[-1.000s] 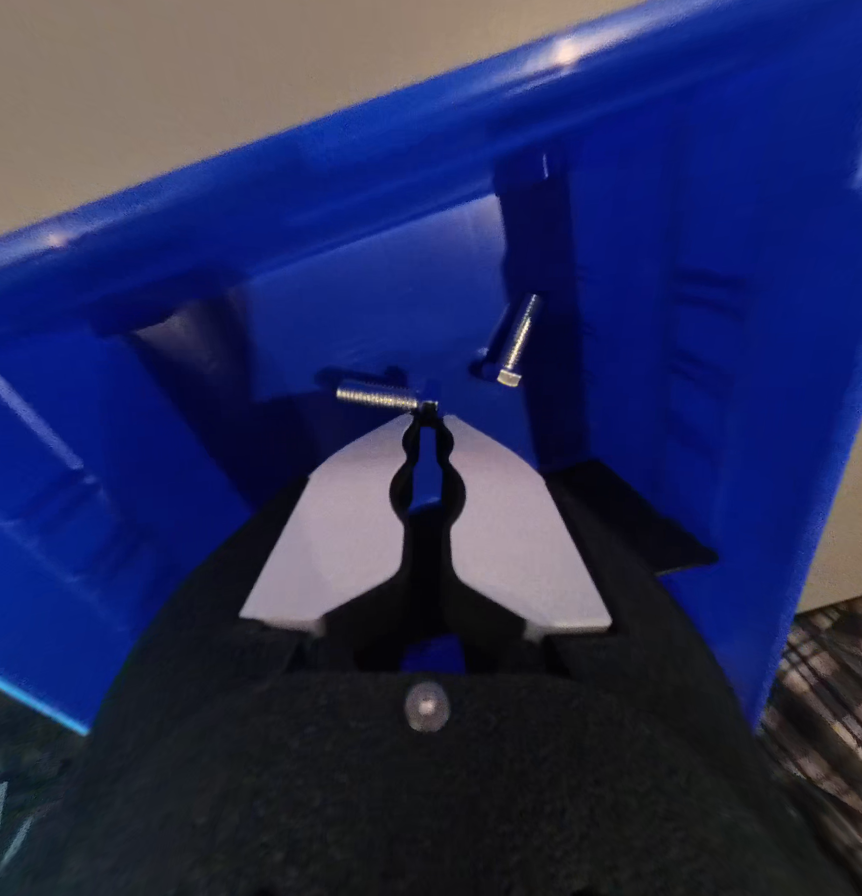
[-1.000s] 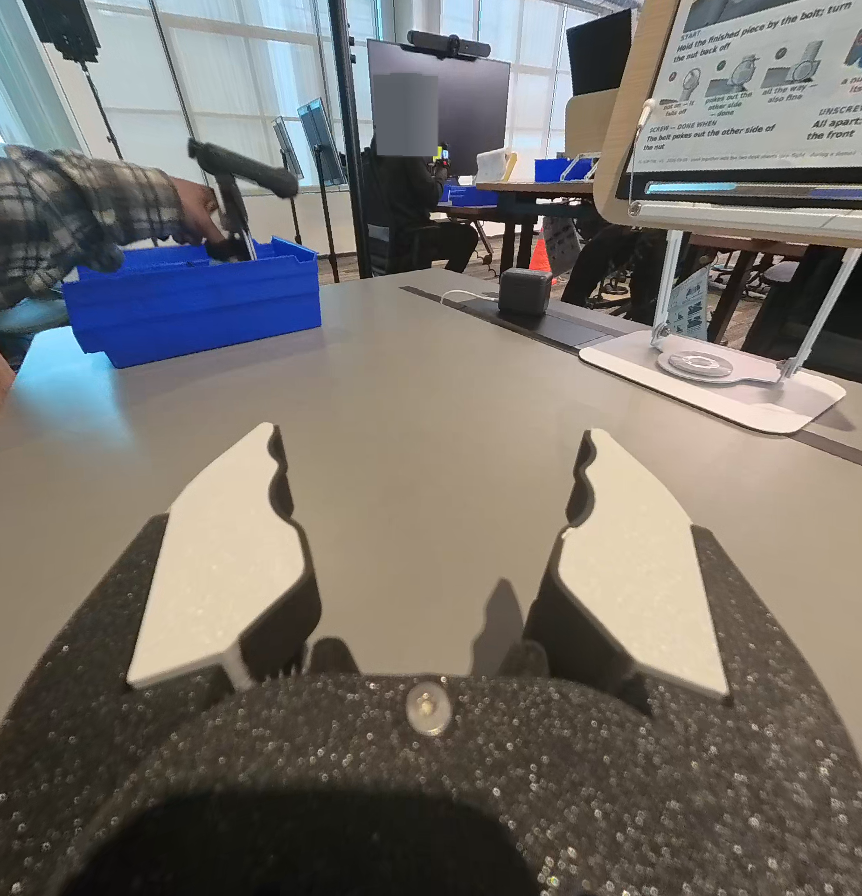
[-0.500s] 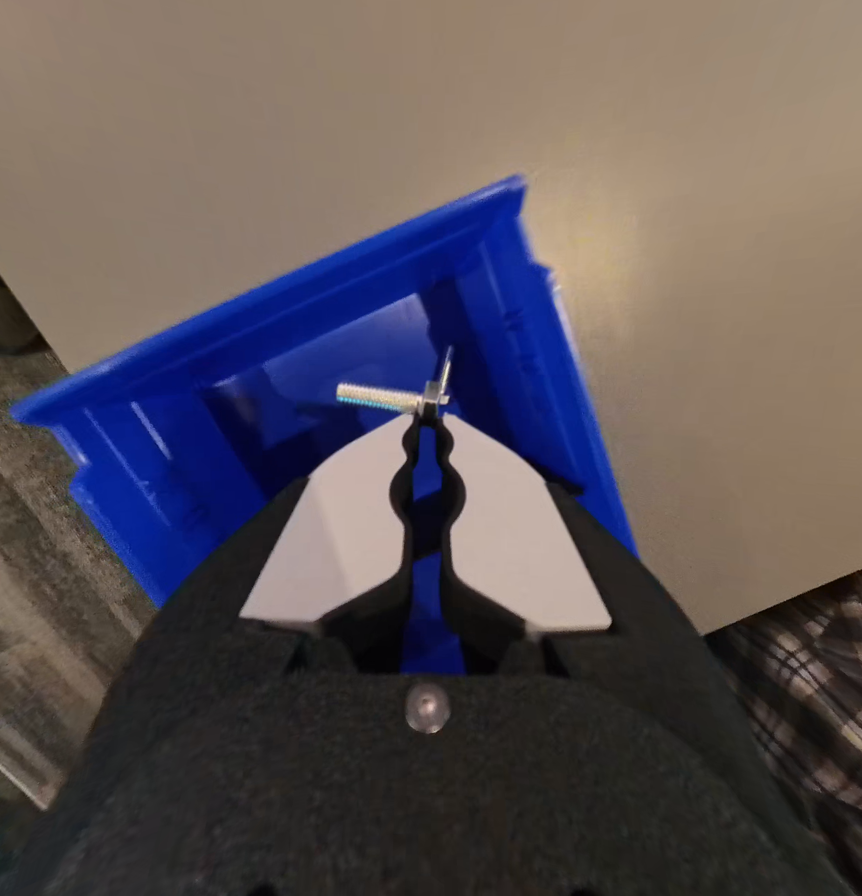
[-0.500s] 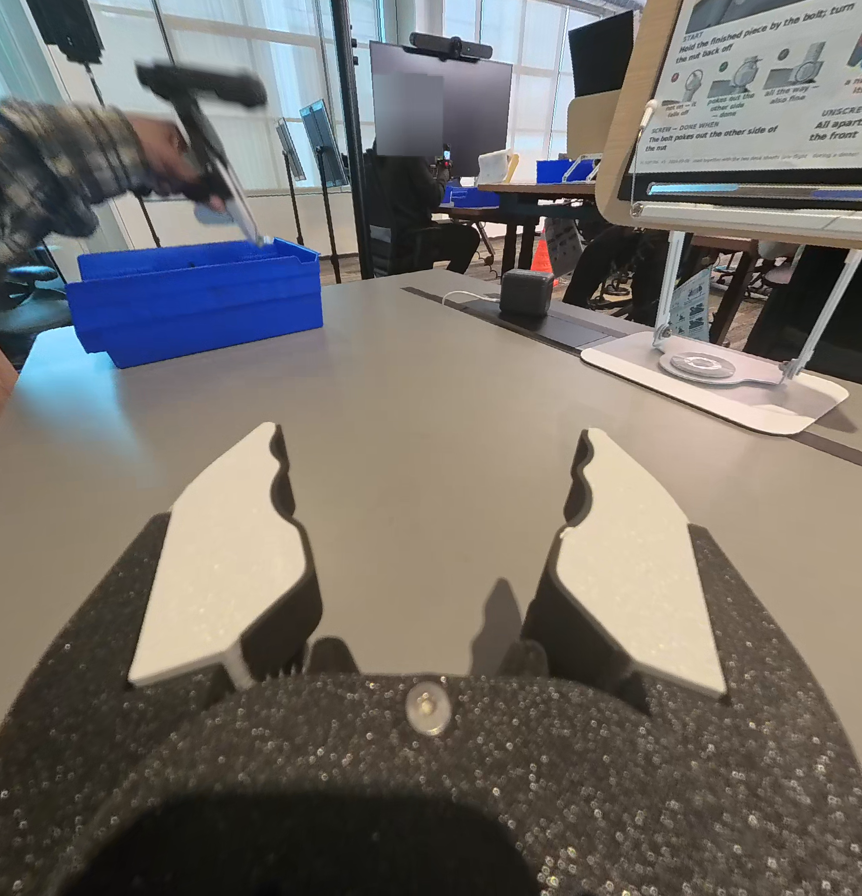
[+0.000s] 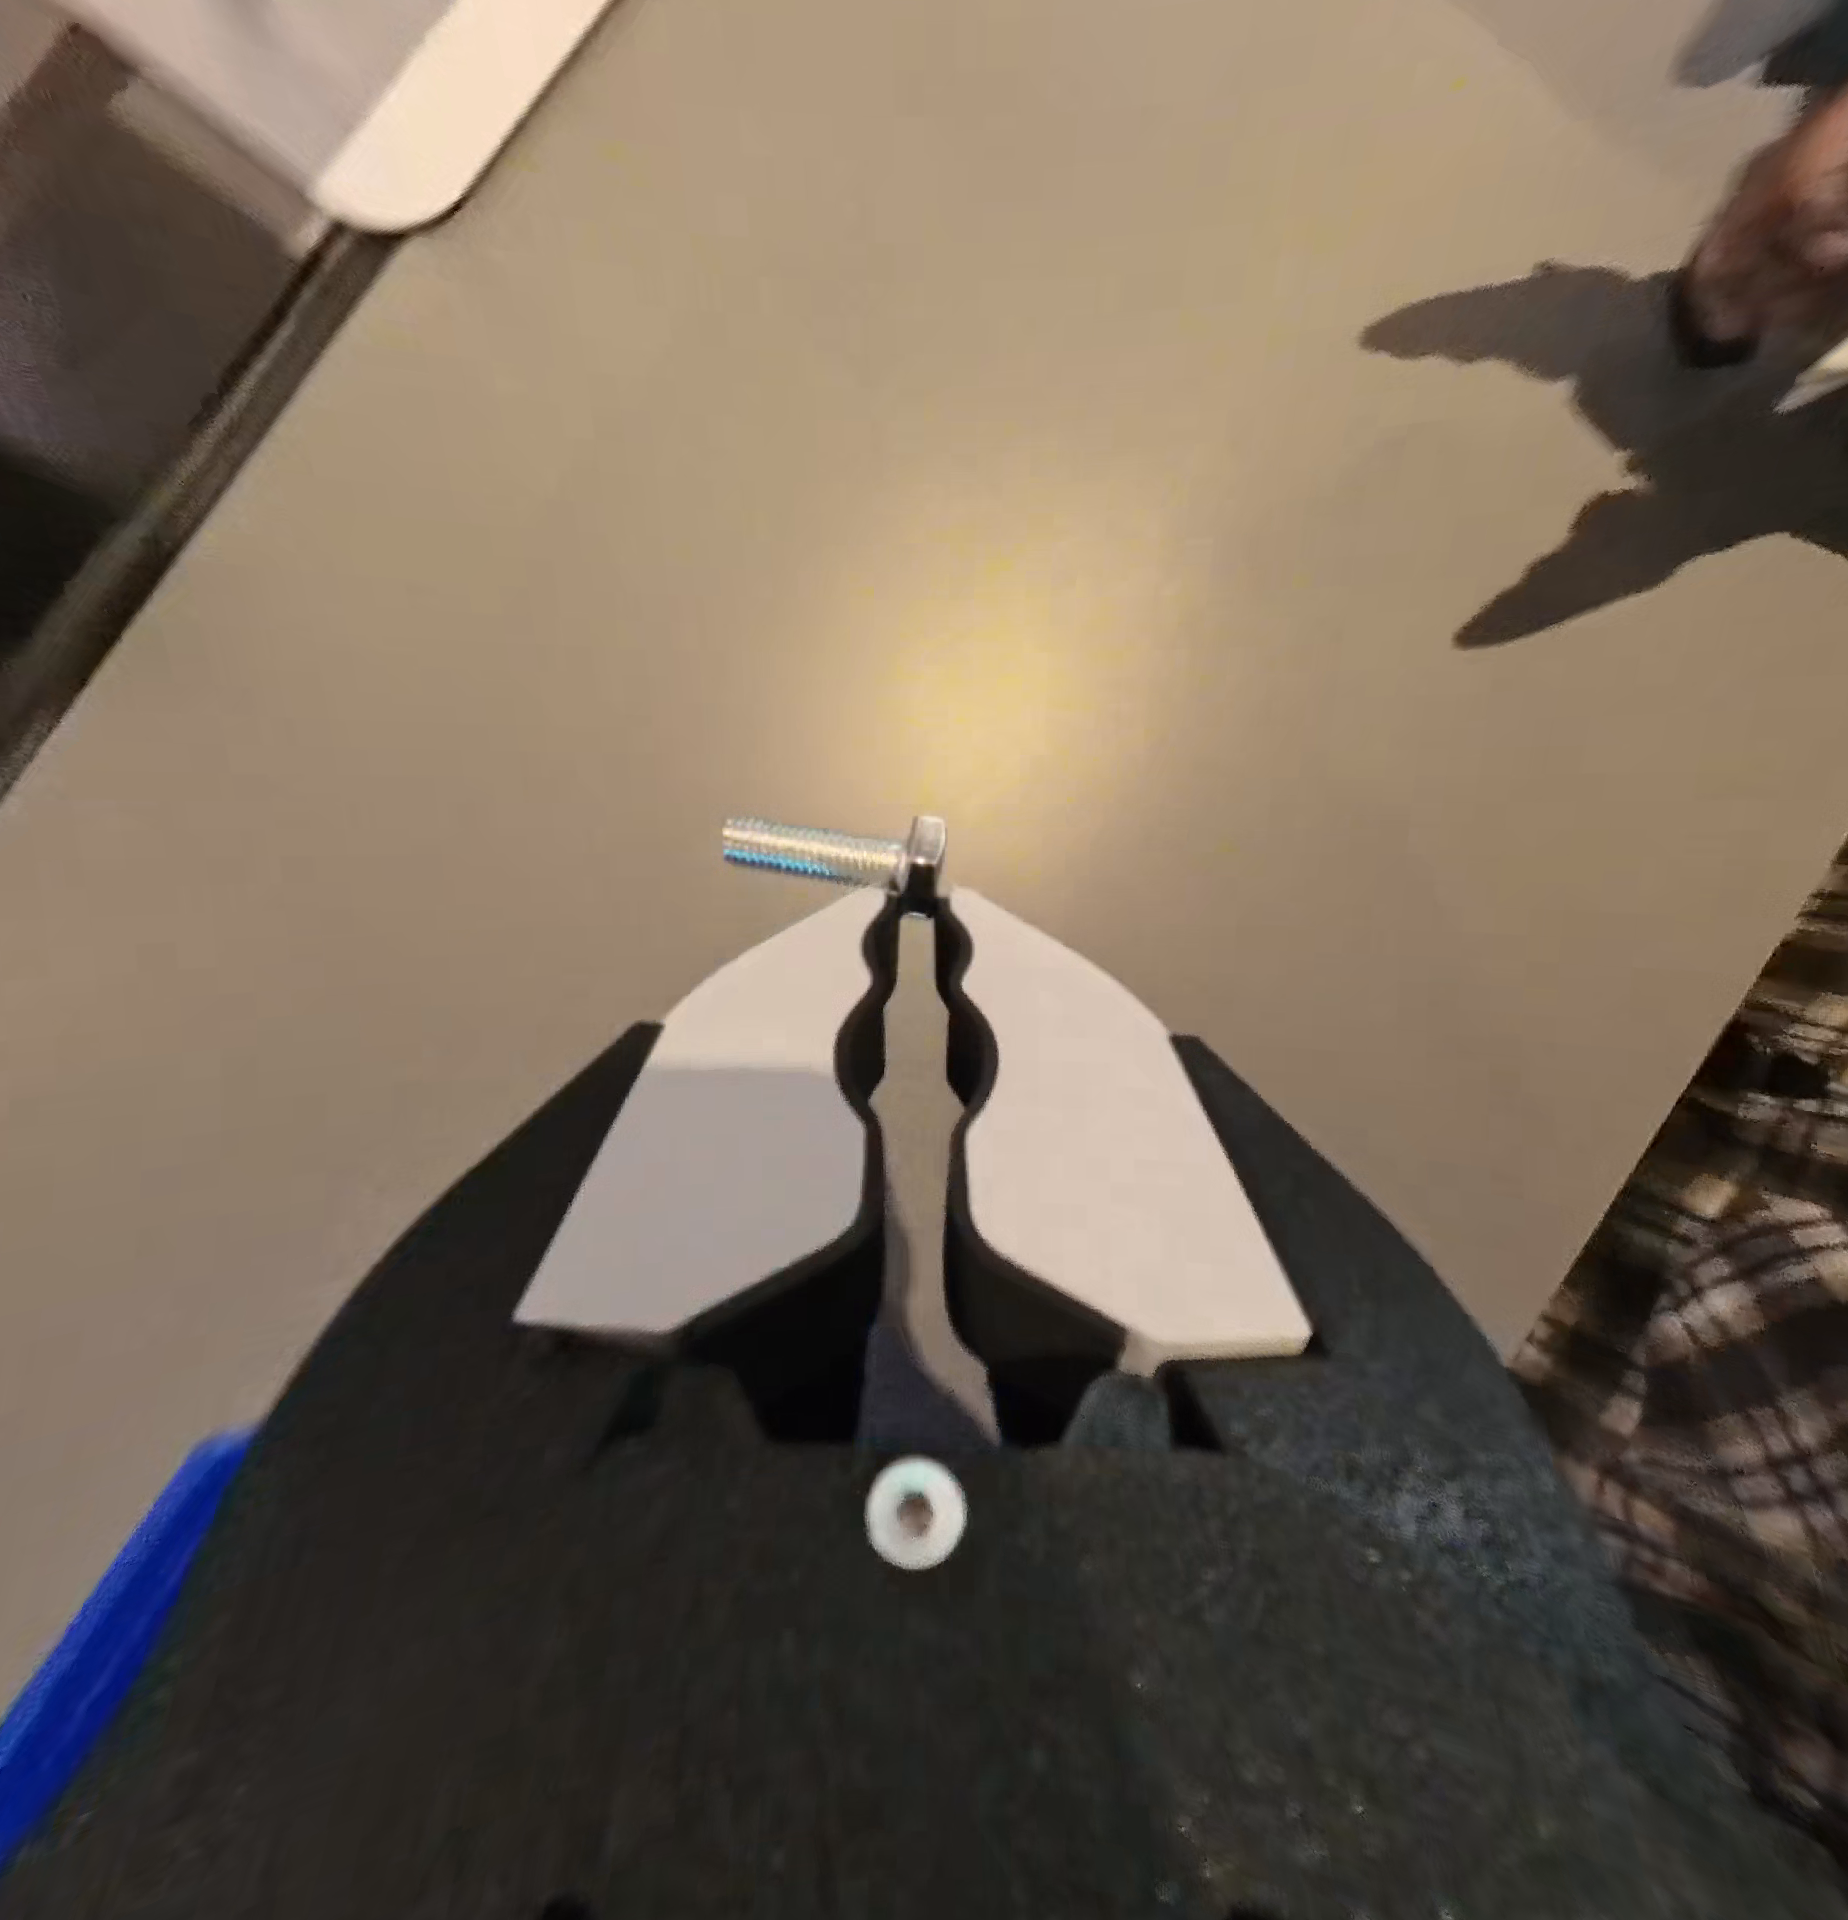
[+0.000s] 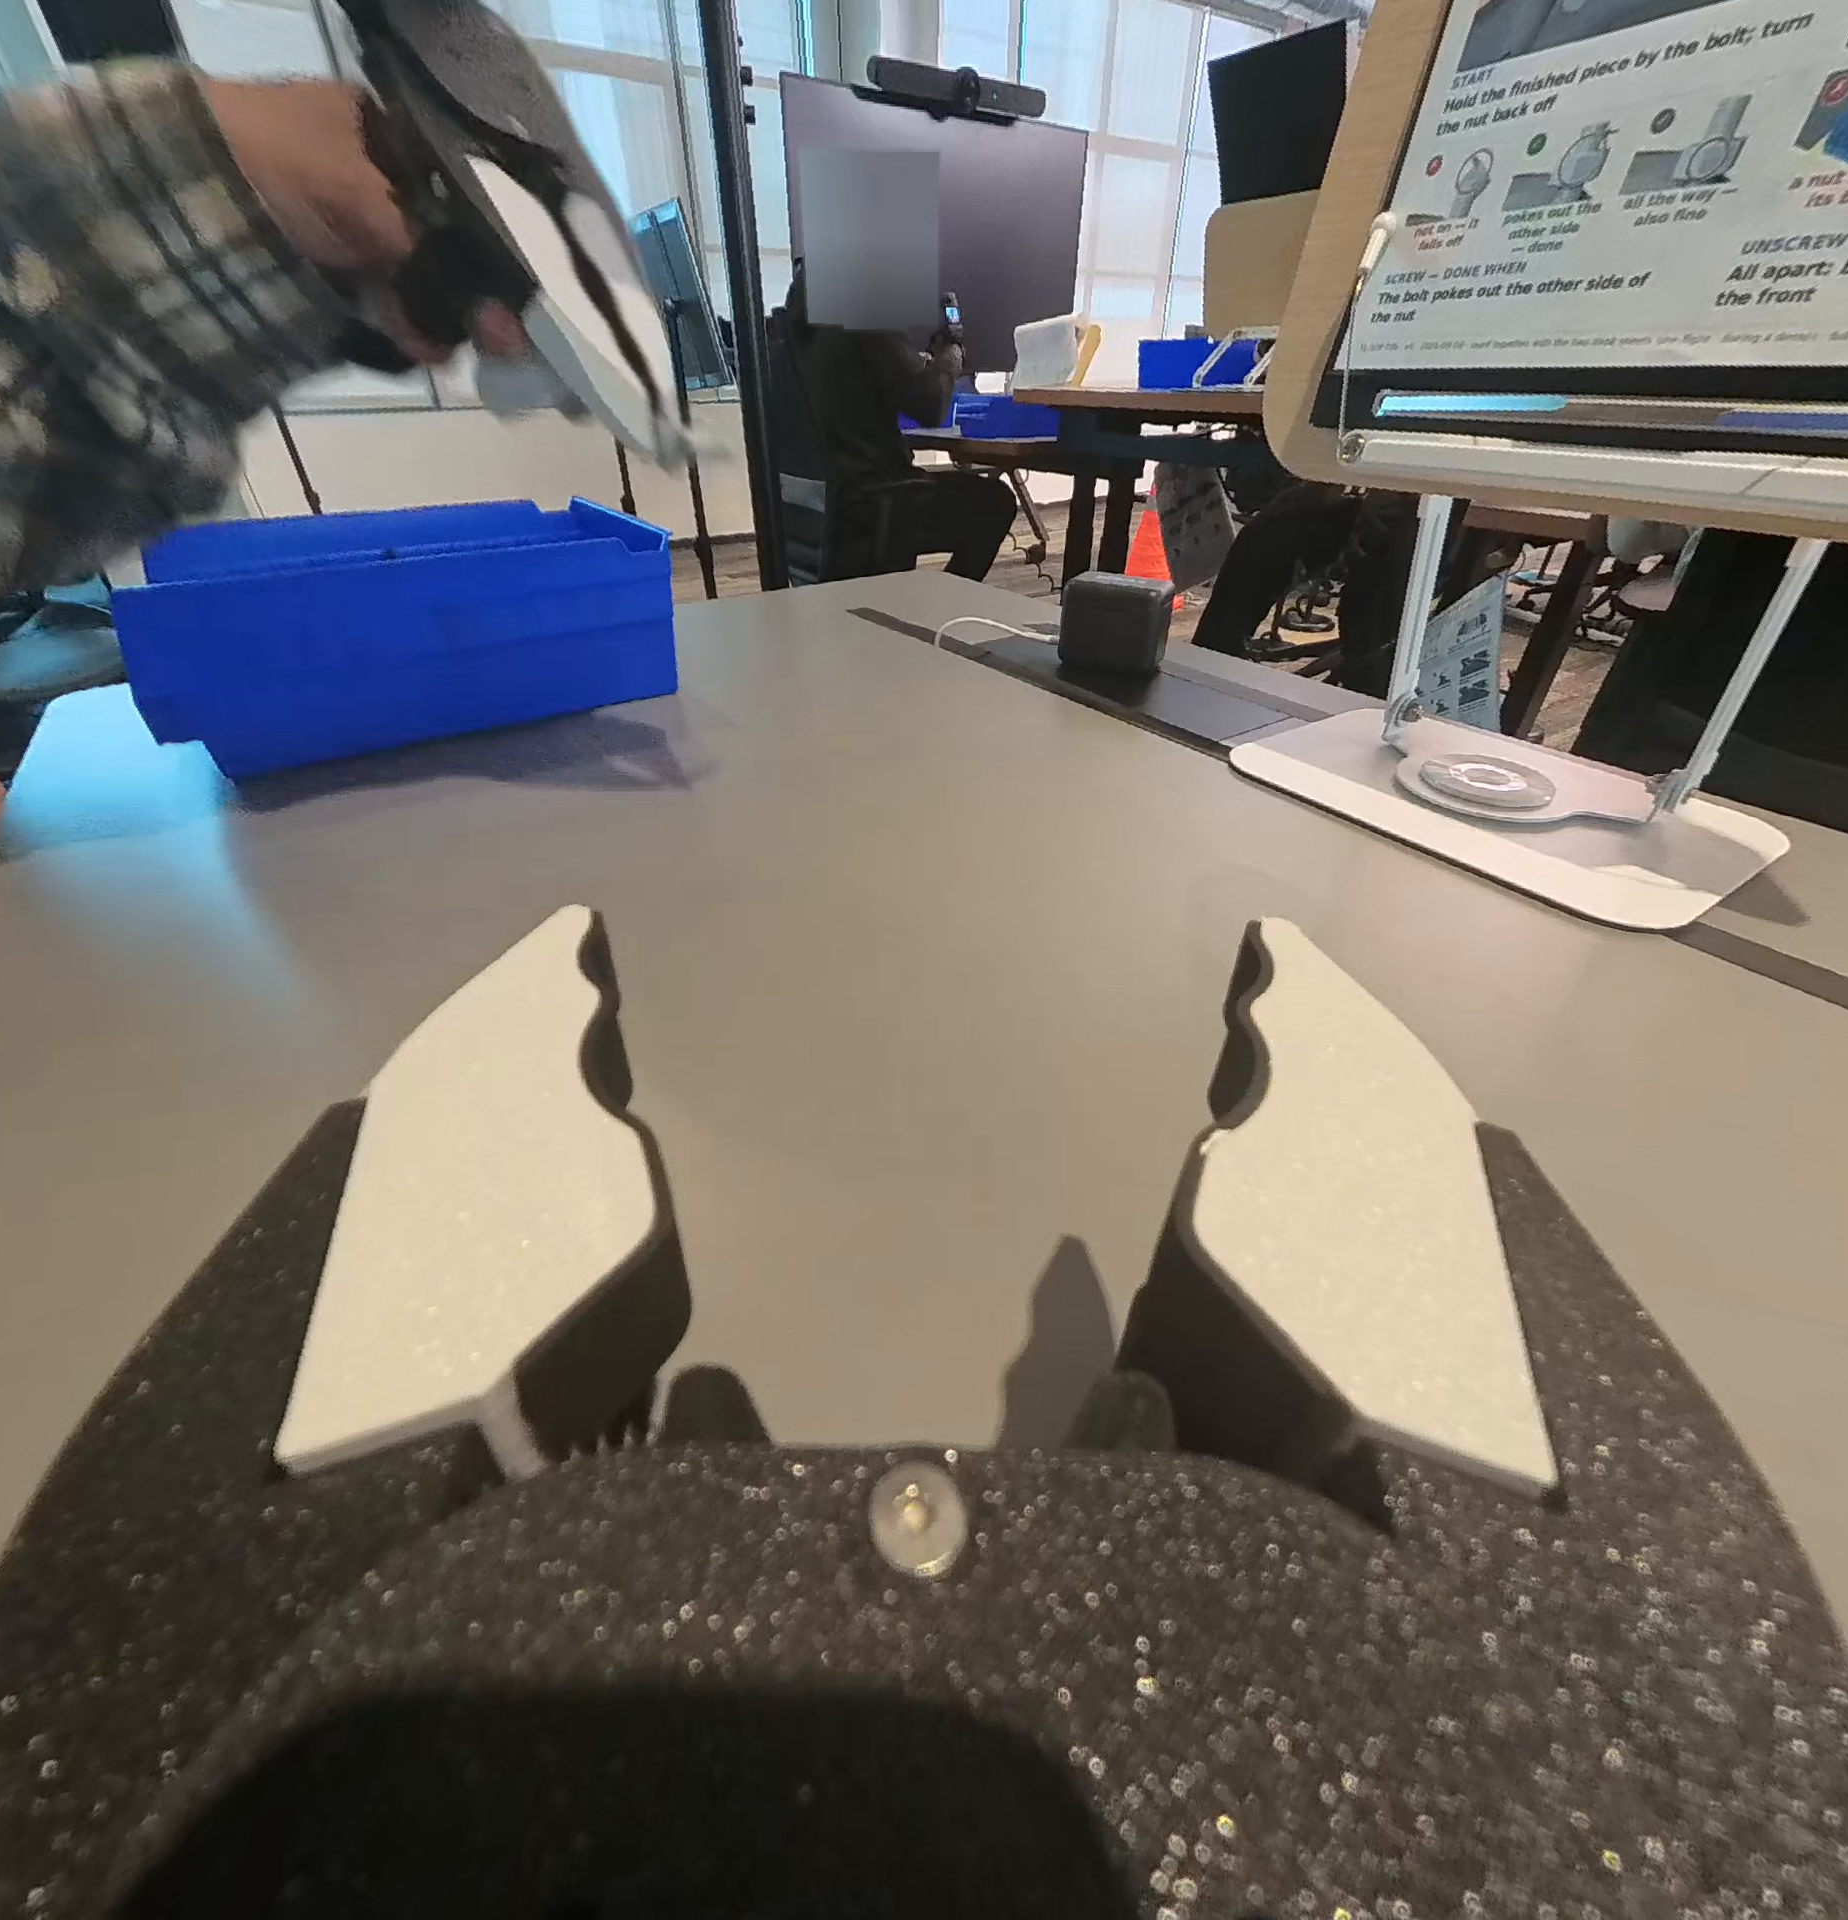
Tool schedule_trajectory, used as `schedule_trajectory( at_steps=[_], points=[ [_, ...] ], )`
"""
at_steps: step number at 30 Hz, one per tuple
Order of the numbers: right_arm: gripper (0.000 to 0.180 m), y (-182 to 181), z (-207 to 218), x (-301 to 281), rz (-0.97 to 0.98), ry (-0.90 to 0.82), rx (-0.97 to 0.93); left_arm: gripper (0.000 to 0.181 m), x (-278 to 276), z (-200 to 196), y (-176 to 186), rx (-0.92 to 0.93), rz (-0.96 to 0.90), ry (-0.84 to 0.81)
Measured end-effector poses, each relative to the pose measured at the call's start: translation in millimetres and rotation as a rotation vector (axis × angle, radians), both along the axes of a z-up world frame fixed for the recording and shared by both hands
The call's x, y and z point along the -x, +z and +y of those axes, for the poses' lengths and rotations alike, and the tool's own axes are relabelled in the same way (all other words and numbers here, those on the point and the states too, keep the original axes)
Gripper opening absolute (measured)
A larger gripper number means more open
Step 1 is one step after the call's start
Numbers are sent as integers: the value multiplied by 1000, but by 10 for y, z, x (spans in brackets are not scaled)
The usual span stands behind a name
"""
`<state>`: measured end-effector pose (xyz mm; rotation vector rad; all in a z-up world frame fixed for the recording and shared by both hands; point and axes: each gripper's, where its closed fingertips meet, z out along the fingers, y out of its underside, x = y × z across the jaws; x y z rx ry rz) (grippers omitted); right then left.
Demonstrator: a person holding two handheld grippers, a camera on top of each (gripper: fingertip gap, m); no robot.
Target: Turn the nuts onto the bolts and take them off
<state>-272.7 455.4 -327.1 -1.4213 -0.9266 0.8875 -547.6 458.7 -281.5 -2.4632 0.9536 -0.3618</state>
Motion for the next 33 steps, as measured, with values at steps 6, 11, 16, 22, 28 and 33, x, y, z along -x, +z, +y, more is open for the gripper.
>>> schedule_trajectory(
  at_steps=[6, 11, 16, 22, 28, 33],
  points=[
    [110, 16, -7, -8, -4, -2, -14, 6, -1022, 34, -674, 62, -80, -190],
    [110, 21, -5, -18, -4, -5, -17, 5, -1522, -69, -1200, 127, -126, -335],
    [110, 21, -14, -9, -6, 1, -17, 6, -1650, -124, -1444, 131, -108, -433],
    [110, -8, -28, 16, -23, 11, -17, 6, -1661, -125, -1536, 126, -141, -472],
    [110, -10, -26, 15, -24, 11, -16, 7, -1638, -120, -1539, 138, -162, -455],
    [111, -16, -30, 21, -28, 14, -17, 15, -1608, -116, -1520, 151, -192, -419]
  ],
)
